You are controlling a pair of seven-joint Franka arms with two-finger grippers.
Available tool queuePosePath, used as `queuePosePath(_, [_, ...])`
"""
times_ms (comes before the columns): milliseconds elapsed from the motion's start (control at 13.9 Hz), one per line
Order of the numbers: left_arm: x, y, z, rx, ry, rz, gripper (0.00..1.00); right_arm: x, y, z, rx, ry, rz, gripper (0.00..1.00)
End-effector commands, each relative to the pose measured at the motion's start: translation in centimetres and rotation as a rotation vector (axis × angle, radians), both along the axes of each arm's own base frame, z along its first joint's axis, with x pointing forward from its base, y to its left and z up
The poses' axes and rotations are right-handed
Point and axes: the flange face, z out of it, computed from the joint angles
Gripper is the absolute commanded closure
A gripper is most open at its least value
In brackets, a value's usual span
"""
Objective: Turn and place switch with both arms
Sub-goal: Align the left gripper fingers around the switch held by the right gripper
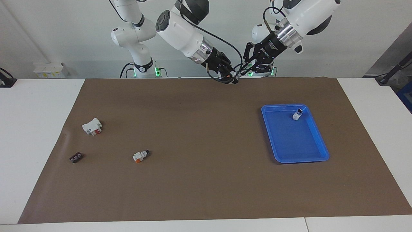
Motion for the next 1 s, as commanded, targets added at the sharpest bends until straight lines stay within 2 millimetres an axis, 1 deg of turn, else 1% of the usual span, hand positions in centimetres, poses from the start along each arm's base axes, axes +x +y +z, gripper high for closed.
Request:
queuePosePath(0, [-0.7, 0.3, -0.4, -0.035, -0.028, 0.013, 0.81, -0.3, 0.1, 0.5, 0.008, 0.003, -0.013, 1.0])
queuePosePath(143, [-1.1, 0.5, -0.8, -0.031, -0.027, 0.014, 0.81, -0.3, 0.1, 0.5, 0.008, 0.003, -0.013, 1.0])
queuePosePath(287, [-1.3, 1.5, -1.2, -0.031, -0.02, 0.021, 0.81, -0.3, 0.1, 0.5, 0.008, 0.003, -0.013, 1.0])
queuePosePath(430, [-1.4, 1.5, -1.3, -0.032, -0.028, 0.012, 0.81, -0.4, 0.1, 0.5, 0.008, 0.004, -0.012, 1.0])
queuePosePath(645, [-1.4, 1.6, -1.2, -0.035, -0.028, 0.015, 0.85, -0.4, 0.1, 0.5, 0.008, 0.004, -0.012, 1.0])
queuePosePath(717, [-1.3, 1.9, -1.2, -0.037, -0.027, 0.02, 0.88, -0.4, 0.1, 0.5, 0.008, 0.004, -0.012, 1.0])
queuePosePath(789, [-1.2, 1.9, -1.2, -0.037, -0.029, 0.019, 0.95, -0.4, 0.1, 0.5, 0.008, 0.004, -0.012, 1.0])
queuePosePath(860, [-1.3, 1.9, -1.2, -0.036, -0.037, 0.011, 1.0, -0.4, 0.1, 0.5, 0.008, 0.004, -0.012, 1.0])
queuePosePath(932, [-1.2, 1.8, -1.1, -0.036, -0.055, -0.017, 1.0, -0.4, 0.1, 0.5, 0.008, 0.004, -0.012, 1.0])
